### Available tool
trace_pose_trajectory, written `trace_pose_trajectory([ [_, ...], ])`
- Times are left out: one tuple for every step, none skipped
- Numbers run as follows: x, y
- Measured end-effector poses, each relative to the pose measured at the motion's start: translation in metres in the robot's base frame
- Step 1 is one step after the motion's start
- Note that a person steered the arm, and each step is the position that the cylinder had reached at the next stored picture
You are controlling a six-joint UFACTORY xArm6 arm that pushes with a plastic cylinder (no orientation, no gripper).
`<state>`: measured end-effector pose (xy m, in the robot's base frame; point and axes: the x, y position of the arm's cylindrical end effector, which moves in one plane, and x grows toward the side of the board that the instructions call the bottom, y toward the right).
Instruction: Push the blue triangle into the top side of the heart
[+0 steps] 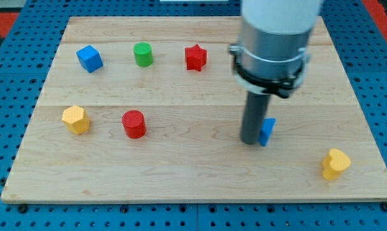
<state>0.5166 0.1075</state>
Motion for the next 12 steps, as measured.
trace_pose_trajectory([
  [-0.018,0.032],
  [-0.017,0.013],
  [-0.032,-0.029],
  [-0.059,-0.022],
  [-0.066,-0.006],
  [-0.053,0.023],
  [-0.04,0.043],
  [-0.029,0.052],
  [-0.014,0.056],
  [-0.002,0.062],
  [-0.024,0.047],
  [-0.056,0.037],
])
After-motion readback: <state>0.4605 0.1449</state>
